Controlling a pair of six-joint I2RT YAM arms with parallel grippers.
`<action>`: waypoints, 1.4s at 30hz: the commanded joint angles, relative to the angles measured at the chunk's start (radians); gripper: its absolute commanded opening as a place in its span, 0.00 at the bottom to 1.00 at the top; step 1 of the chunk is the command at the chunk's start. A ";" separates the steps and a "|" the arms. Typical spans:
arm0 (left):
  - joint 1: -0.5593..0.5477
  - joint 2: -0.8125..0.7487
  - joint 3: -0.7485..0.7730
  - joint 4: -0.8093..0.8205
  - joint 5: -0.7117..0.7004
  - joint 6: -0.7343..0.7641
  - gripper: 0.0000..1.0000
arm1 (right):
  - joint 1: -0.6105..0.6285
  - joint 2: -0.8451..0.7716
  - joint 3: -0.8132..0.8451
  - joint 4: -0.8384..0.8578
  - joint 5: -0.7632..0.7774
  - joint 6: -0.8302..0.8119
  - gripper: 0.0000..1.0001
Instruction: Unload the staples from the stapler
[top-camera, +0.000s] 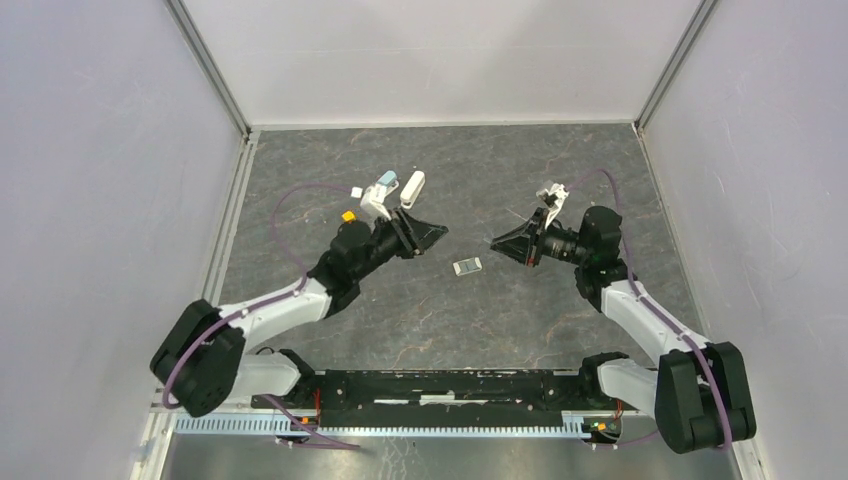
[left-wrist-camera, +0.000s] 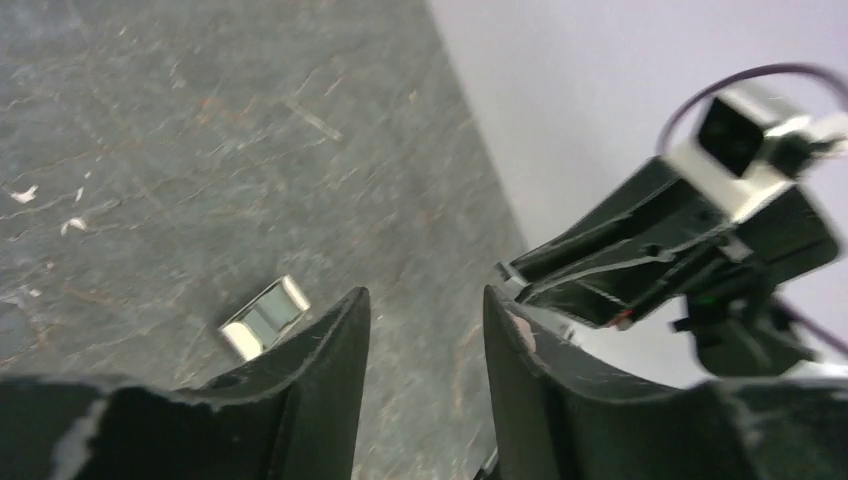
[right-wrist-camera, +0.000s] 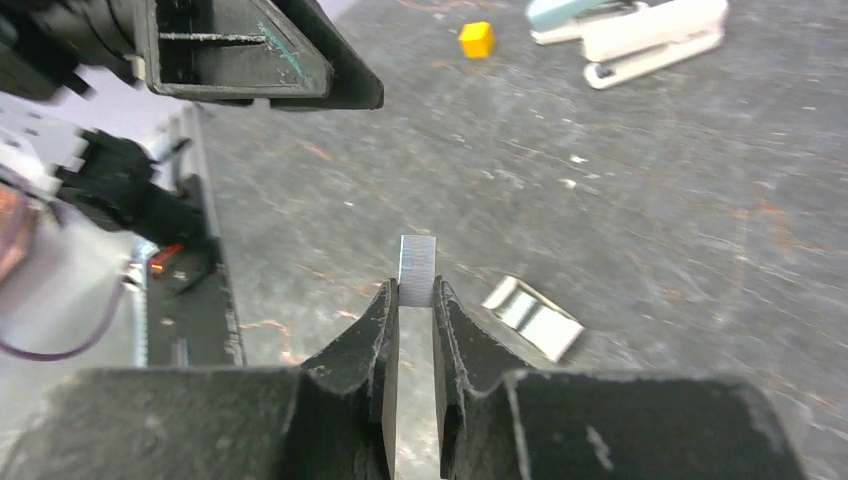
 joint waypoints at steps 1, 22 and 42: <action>0.036 0.140 0.186 -0.410 0.134 0.202 0.48 | -0.006 -0.040 0.089 -0.347 0.125 -0.357 0.16; 0.034 0.714 0.540 -0.484 0.123 0.253 0.24 | -0.012 -0.012 0.117 -0.449 0.180 -0.484 0.16; -0.035 0.649 0.372 -0.376 0.161 0.183 0.21 | 0.135 0.066 0.172 -0.577 0.382 -0.683 0.16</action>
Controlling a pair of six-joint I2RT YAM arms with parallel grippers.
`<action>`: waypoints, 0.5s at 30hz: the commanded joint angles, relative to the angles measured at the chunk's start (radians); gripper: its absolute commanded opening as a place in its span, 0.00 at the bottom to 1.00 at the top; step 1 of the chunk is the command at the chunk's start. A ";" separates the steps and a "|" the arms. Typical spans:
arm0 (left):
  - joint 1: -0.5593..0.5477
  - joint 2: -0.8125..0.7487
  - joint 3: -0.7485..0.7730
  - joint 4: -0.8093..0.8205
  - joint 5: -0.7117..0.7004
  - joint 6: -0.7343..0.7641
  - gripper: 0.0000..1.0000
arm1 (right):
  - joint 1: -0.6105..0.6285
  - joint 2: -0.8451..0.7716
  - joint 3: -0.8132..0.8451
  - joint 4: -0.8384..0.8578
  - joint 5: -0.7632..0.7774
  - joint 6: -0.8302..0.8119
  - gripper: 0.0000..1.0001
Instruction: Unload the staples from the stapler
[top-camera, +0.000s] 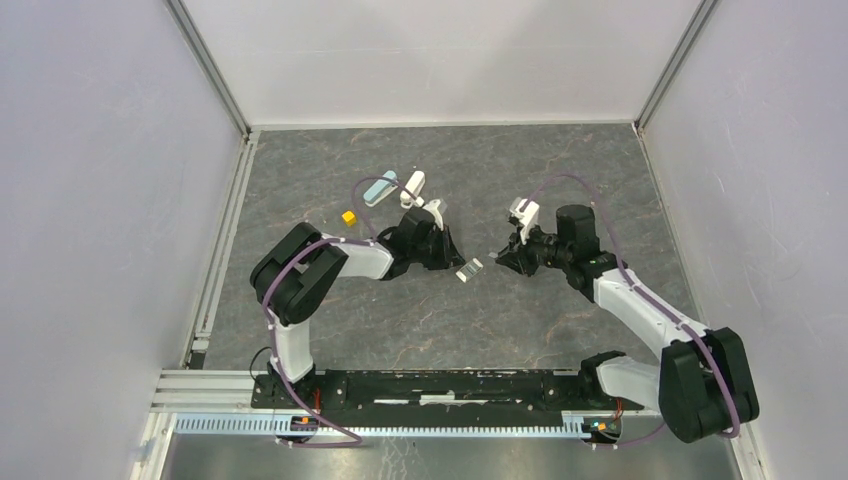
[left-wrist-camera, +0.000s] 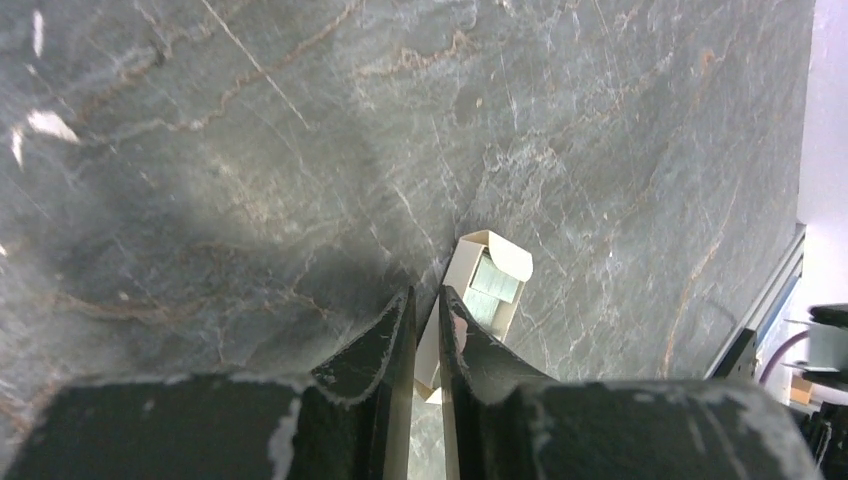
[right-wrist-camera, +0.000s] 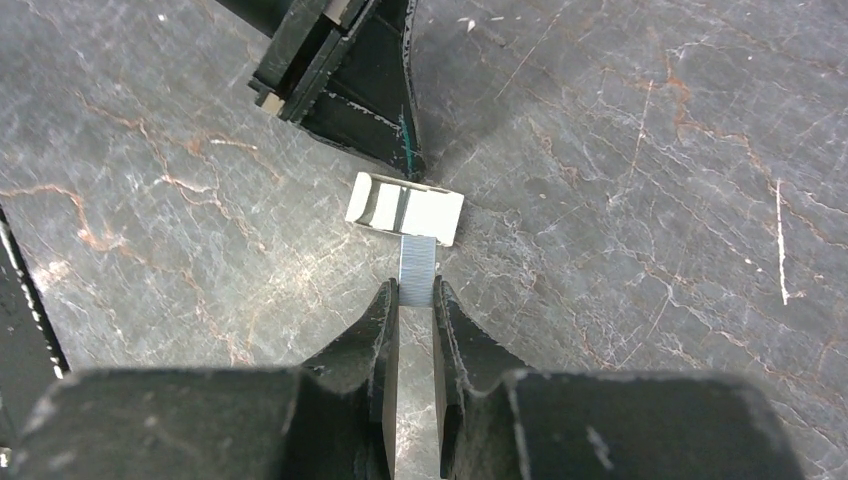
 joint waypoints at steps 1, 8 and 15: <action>-0.020 -0.033 -0.060 0.023 0.014 -0.038 0.21 | 0.051 0.028 0.052 -0.032 0.086 -0.081 0.16; -0.020 -0.123 -0.137 0.074 -0.080 -0.066 0.24 | 0.161 0.074 0.070 -0.045 0.192 -0.167 0.16; 0.001 -0.333 -0.218 0.050 -0.191 -0.037 0.35 | 0.226 0.138 0.135 -0.075 0.228 -0.291 0.16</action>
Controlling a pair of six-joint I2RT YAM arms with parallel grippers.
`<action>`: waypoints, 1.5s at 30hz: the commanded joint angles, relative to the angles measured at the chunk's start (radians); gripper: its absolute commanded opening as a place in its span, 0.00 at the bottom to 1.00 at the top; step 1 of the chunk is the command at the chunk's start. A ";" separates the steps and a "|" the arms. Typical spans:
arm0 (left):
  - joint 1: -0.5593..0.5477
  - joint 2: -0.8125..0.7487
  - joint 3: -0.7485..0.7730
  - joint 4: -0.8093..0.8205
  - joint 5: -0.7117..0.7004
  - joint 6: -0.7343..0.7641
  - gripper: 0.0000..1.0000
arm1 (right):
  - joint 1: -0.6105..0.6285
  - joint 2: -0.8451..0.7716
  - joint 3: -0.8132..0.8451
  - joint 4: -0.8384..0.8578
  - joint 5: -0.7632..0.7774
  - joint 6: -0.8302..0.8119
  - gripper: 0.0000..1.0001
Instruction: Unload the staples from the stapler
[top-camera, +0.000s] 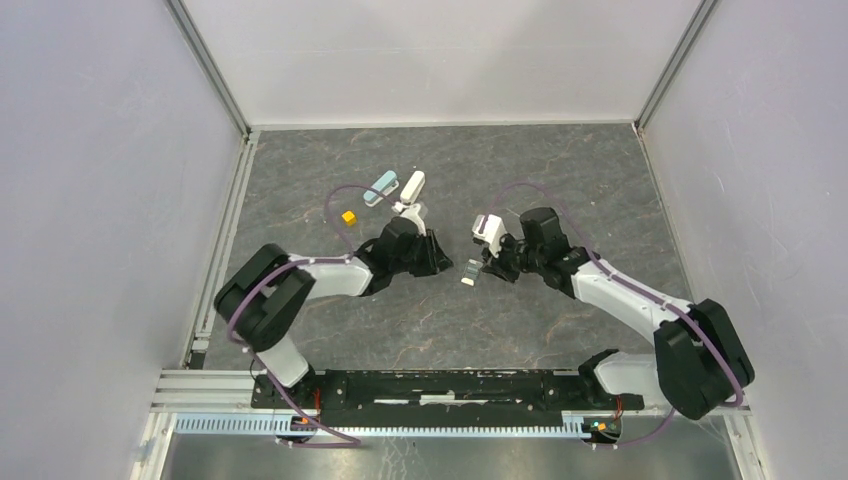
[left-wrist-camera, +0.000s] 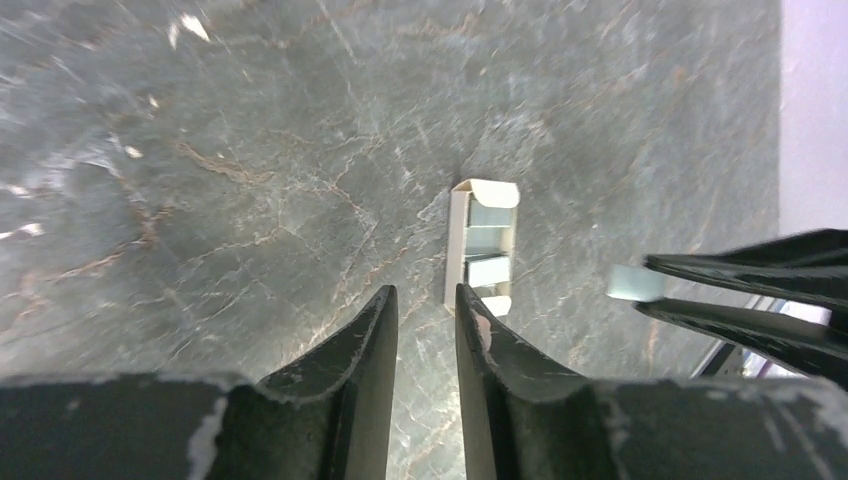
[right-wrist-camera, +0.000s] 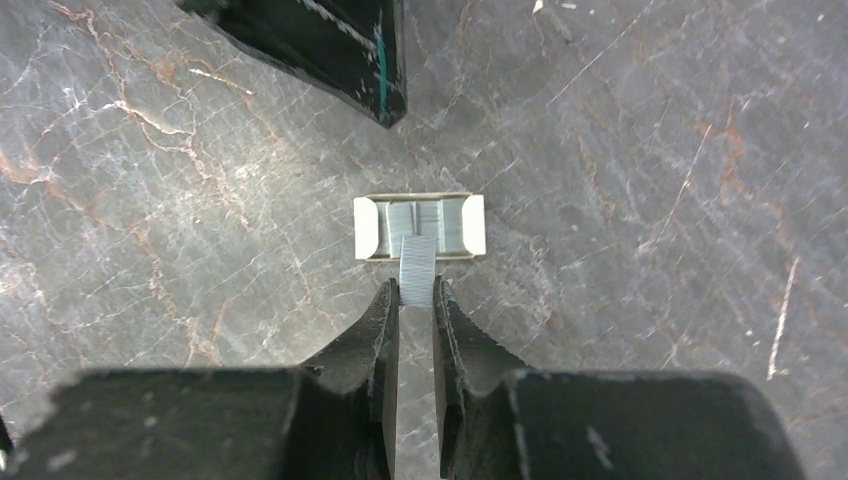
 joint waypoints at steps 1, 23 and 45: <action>0.011 -0.182 -0.054 0.014 -0.096 0.017 0.37 | 0.020 0.046 0.094 -0.021 0.027 -0.135 0.16; 0.013 -0.853 -0.353 -0.122 -0.341 0.136 0.57 | 0.126 0.207 0.126 -0.043 0.119 -0.259 0.15; 0.013 -0.842 -0.387 -0.084 -0.343 0.102 0.57 | 0.146 0.232 0.141 0.002 0.172 -0.238 0.15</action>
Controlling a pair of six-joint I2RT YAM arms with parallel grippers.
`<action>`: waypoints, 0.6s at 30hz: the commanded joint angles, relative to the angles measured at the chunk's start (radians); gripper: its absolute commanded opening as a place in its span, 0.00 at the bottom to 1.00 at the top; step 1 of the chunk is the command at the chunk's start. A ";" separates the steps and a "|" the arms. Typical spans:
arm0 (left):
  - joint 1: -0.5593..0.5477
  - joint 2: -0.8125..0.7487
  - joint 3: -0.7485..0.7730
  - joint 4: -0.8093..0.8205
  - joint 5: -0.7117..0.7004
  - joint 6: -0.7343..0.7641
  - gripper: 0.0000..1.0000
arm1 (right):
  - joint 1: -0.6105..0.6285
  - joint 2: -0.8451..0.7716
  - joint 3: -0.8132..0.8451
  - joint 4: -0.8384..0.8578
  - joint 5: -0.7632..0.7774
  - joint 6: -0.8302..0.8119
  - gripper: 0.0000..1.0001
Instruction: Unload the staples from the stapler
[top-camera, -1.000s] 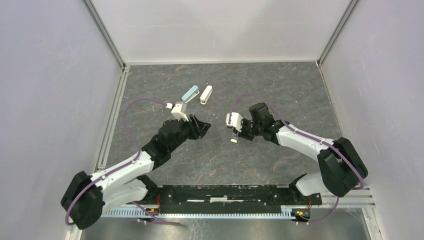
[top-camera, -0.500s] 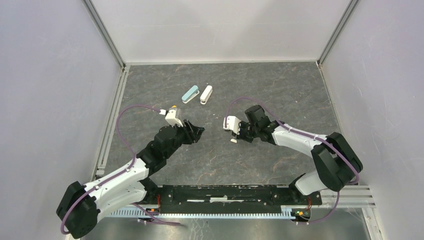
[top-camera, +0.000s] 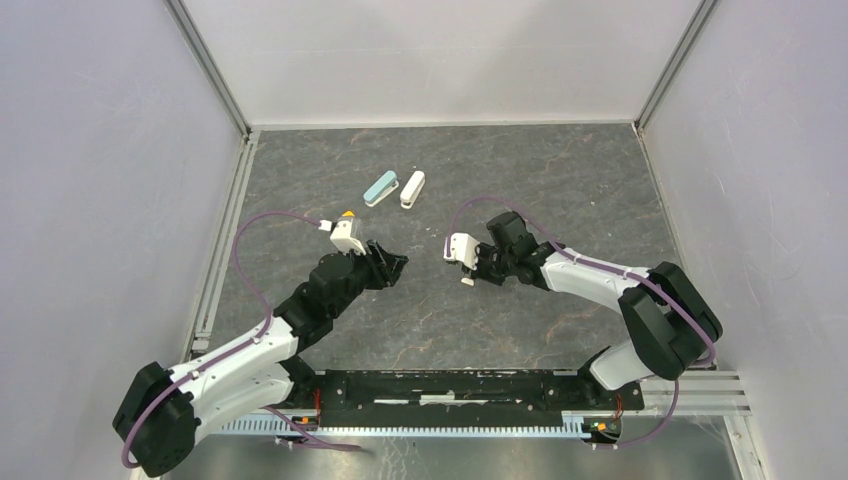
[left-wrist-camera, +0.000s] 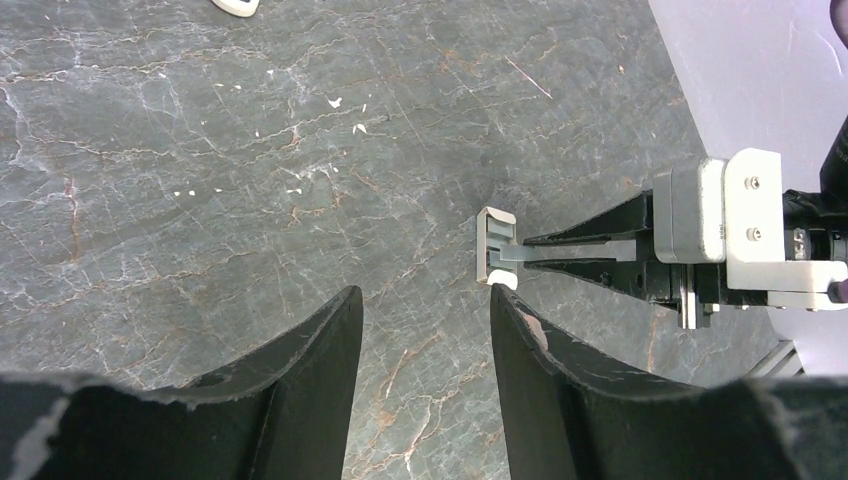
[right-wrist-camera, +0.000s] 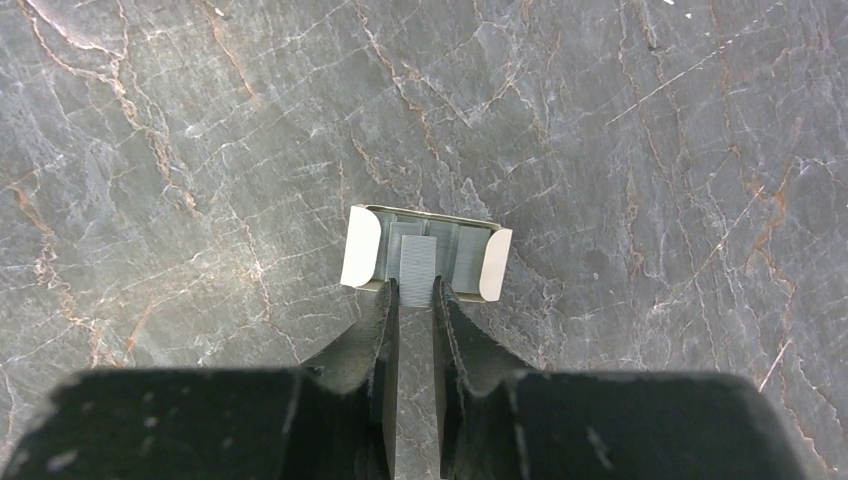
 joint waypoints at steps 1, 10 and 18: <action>0.003 0.004 -0.006 0.048 -0.018 0.011 0.57 | 0.005 0.007 0.039 0.045 0.014 0.004 0.15; 0.003 0.023 -0.015 0.075 -0.008 -0.004 0.57 | 0.005 0.017 0.036 0.067 0.043 0.005 0.15; 0.003 0.021 -0.019 0.081 -0.009 -0.008 0.57 | 0.005 0.024 0.034 0.073 0.046 0.005 0.15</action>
